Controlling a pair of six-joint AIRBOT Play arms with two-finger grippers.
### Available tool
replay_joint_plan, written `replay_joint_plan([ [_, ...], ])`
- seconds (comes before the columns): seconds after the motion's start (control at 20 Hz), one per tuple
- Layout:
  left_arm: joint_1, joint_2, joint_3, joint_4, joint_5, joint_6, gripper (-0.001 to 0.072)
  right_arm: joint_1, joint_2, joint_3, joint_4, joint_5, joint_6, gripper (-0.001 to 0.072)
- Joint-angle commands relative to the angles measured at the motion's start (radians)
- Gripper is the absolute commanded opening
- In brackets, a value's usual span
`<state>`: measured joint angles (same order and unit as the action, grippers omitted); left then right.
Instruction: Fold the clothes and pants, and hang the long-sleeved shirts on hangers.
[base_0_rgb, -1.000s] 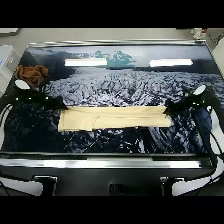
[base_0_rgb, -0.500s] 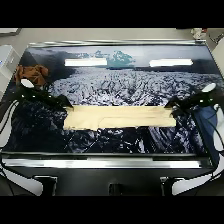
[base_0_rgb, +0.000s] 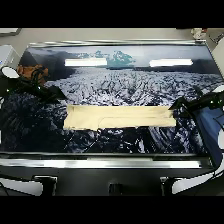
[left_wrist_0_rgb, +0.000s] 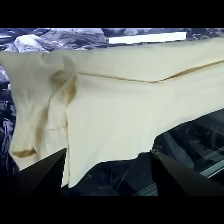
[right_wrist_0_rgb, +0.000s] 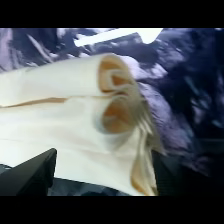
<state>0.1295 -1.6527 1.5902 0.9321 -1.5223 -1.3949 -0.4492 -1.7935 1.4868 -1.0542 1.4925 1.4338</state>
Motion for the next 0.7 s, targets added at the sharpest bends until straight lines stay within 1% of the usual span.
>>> replay_joint_plan([
  [0.0, -0.044, 0.055, 0.003, -0.021, -0.003, -0.001, 0.059, 0.0, -0.047, 0.001, -0.062, 0.05, 0.024, 0.0683],
  [0.15, -0.124, 0.081, 0.003, -0.025, 0.05, -0.005, 0.059, 0.021, -0.092, -0.01, 0.016, 0.044, 0.024, 0.0679],
  [0.2, -0.154, 0.083, 0.003, -0.025, 0.079, -0.005, 0.059, 0.038, -0.097, -0.01, 0.035, 0.029, 0.024, 0.0649],
  [0.25, -0.187, 0.082, 0.003, -0.024, 0.12, -0.004, 0.059, 0.057, -0.095, -0.009, 0.051, 0.007, 0.019, 0.0543],
  [0.3, -0.216, 0.08, 0.003, -0.024, 0.164, -0.004, 0.059, 0.074, -0.091, -0.009, 0.073, -0.017, 0.015, 0.0383],
  [0.35, -0.242, 0.077, 0.003, -0.024, 0.209, -0.005, 0.059, 0.088, -0.084, -0.008, 0.108, -0.044, 0.003, 0.02],
  [0.4, -0.271, 0.072, 0.002, -0.024, 0.255, -0.004, 0.0589, 0.094, -0.069, -0.005, 0.158, -0.055, -0.02, 0.0047],
  [0.5, -0.324, 0.054, 0.002, -0.024, 0.348, -0.005, 0.0584, 0.099, -0.018, 0.019, 0.244, -0.051, -0.061, 0.0046],
  [0.55, -0.356, 0.037, 0.002, -0.024, 0.391, -0.005, 0.0428, 0.1, 0.022, 0.023, 0.278, -0.052, -0.061, 0.0045],
  [0.6, -0.388, 0.016, 0.002, -0.025, 0.426, -0.008, 0.018, 0.1, 0.065, 0.023, 0.309, -0.05, -0.061, 0.0045],
  [0.65, -0.426, -0.014, 0.002, -0.025, 0.468, -0.04, 0.0092, 0.102, 0.115, 0.023, 0.333, -0.037, -0.058, 0.0045],
])
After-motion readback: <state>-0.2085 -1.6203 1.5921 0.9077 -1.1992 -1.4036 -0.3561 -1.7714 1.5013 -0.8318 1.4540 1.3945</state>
